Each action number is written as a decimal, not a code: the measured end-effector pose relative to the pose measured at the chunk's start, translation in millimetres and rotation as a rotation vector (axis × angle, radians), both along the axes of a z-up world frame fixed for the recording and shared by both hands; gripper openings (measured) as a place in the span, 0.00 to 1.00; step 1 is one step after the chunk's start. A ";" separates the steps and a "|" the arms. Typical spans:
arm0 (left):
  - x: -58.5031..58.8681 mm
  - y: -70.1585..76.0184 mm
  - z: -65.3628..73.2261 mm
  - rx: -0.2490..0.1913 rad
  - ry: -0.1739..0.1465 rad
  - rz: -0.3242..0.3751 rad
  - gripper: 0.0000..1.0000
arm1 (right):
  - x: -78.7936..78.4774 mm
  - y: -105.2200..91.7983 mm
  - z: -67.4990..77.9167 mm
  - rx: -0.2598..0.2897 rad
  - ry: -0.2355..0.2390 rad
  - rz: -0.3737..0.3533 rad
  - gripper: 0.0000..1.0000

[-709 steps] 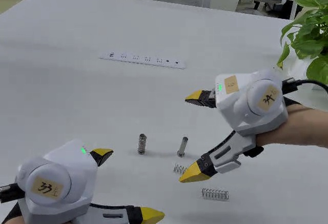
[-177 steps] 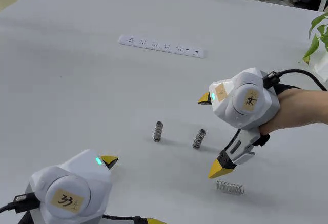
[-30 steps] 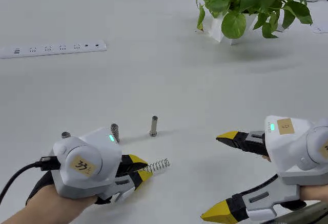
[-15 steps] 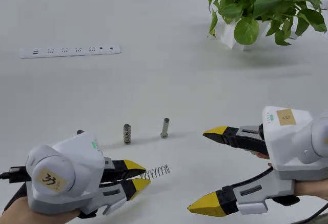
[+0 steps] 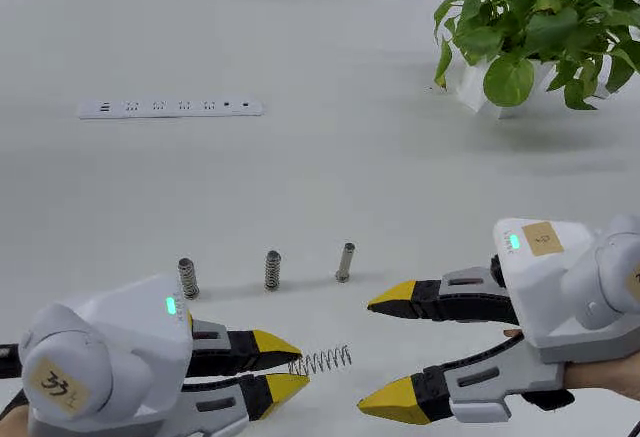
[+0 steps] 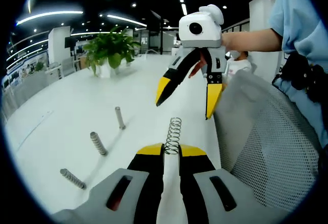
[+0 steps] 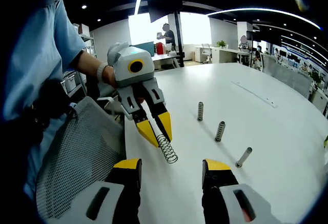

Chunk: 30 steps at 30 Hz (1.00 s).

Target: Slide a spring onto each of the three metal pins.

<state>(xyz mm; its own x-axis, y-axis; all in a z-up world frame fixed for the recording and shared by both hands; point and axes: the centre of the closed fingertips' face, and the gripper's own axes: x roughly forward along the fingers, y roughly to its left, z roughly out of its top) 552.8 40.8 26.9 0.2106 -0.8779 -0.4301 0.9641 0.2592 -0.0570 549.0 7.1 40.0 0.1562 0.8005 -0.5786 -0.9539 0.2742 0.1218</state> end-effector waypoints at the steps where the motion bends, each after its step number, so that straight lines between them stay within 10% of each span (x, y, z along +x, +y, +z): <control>1: -0.9 0.0 0.5 -0.001 -0.001 -0.003 0.07 | -1.3 1.3 0.4 0.004 0.006 0.009 0.41; 9: -4.9 -0.8 2.9 -0.009 -0.006 -0.022 0.07 | -8.9 7.8 -3.3 0.005 0.057 0.059 0.19; 30: -11.6 -1.0 -0.9 -0.010 0.003 -0.037 0.07 | -12.1 13.2 -6.7 0.000 0.086 0.089 0.07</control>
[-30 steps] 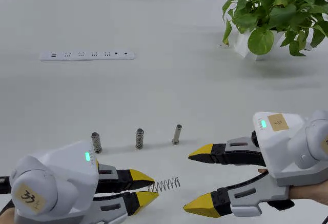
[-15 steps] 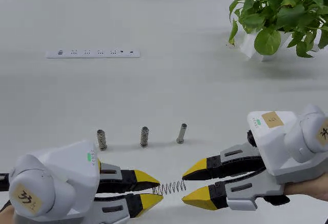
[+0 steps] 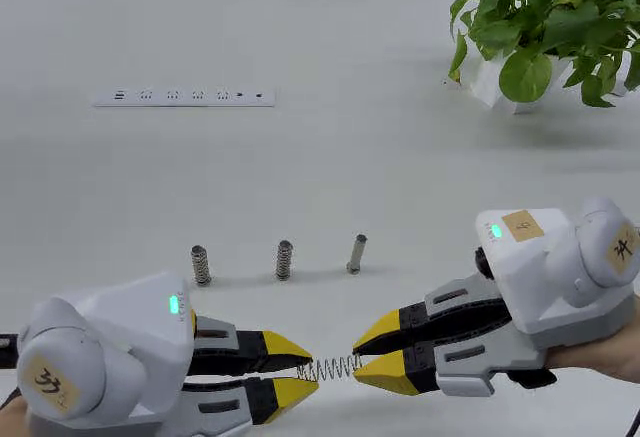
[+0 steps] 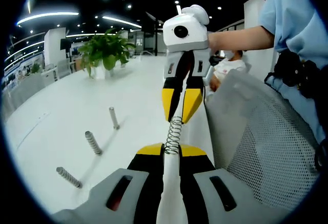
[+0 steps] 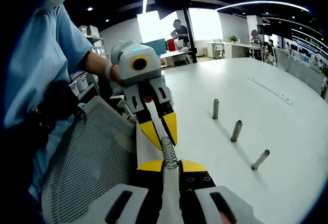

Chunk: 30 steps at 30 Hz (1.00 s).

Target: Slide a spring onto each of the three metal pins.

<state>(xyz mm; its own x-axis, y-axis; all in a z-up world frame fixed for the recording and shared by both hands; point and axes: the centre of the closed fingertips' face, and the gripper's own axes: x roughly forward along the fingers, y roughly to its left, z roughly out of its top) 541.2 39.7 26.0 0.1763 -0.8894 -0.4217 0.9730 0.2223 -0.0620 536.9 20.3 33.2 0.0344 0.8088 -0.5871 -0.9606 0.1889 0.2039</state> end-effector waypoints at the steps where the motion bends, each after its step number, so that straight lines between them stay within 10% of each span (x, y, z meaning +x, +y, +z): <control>1: 0.2 -0.5 -0.1 0.002 0.001 0.000 0.07 | 0.4 0.2 1.3 -0.001 -0.003 0.000 0.07; 30: -0.4 -14.6 -2.3 -0.012 0.032 0.012 0.06 | -0.1 17.5 29.3 -0.086 -0.184 0.118 0.07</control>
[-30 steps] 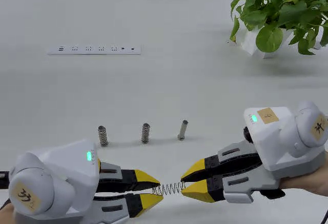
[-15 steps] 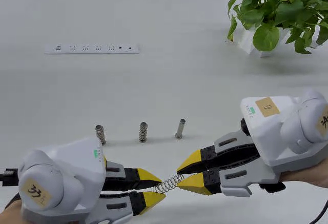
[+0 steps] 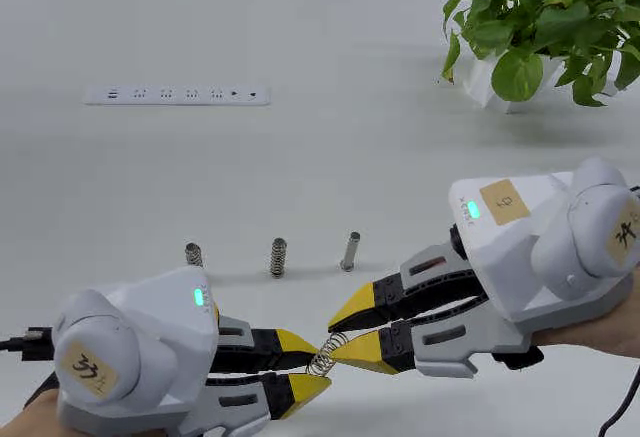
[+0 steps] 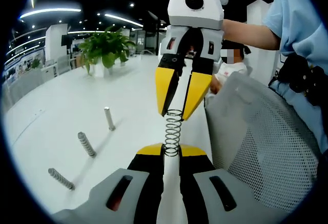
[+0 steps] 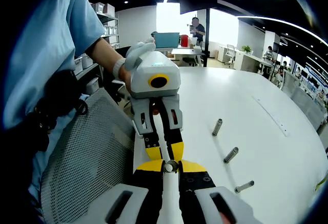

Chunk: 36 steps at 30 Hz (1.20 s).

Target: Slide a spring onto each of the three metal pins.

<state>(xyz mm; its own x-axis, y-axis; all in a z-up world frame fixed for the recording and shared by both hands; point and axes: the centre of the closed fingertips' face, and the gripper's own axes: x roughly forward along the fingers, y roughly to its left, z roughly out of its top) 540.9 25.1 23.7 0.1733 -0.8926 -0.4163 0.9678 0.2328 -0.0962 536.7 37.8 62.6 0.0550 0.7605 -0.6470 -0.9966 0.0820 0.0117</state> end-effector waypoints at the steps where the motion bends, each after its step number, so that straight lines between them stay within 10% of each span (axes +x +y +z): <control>1: 0.0 0.0 -0.2 -0.001 0.003 0.002 0.06 | 0.0 -0.4 -0.3 -0.003 -0.001 0.001 0.07; 9: -2.0 -0.7 -0.6 0.004 -0.001 -0.005 0.06 | -0.3 -3.0 -2.6 -0.023 0.006 0.000 0.08; 13: -1.8 -0.7 -1.4 0.011 -0.003 -0.008 0.06 | 2.9 -8.9 -6.2 -0.091 -0.012 0.020 0.26; 25: -0.1 -4.7 -5.9 0.036 -0.012 -0.006 0.06 | 1.6 -10.3 -26.5 -0.275 -0.014 0.165 0.20; 36: -1.8 -10.3 -7.7 0.027 -0.001 0.001 0.06 | -4.7 -3.8 -32.3 -0.293 0.020 0.215 0.10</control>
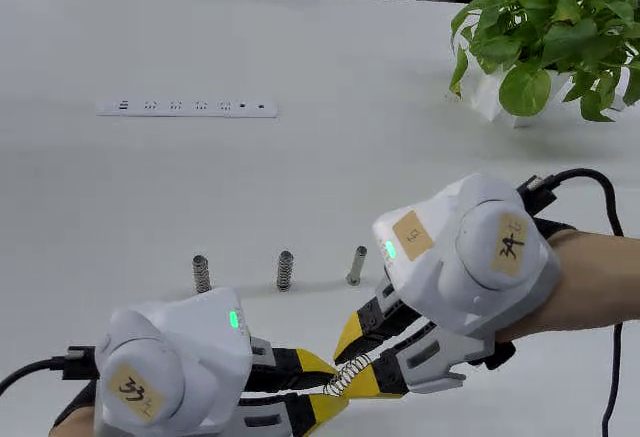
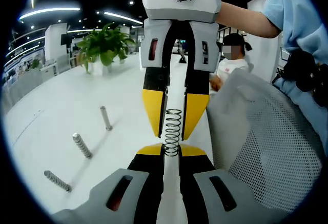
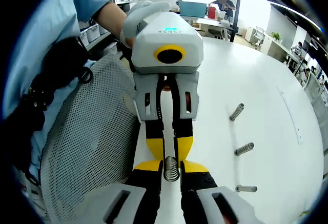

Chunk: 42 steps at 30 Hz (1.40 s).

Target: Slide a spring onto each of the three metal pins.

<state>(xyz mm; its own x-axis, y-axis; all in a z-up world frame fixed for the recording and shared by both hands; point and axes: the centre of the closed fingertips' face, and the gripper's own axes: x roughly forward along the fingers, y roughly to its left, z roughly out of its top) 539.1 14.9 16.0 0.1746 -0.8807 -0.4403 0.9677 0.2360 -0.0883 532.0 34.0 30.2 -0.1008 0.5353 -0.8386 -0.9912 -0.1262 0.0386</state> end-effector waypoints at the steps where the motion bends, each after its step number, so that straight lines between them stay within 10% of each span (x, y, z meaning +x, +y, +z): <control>1: 0.1 -0.2 0.0 -0.002 0.002 0.002 0.06 | -0.2 -0.3 -0.5 -0.003 0.001 0.001 0.10; 42: 5.0 0.0 0.0 -0.033 0.035 0.057 0.17 | 1.4 1.1 -2.3 -0.055 0.005 0.034 0.08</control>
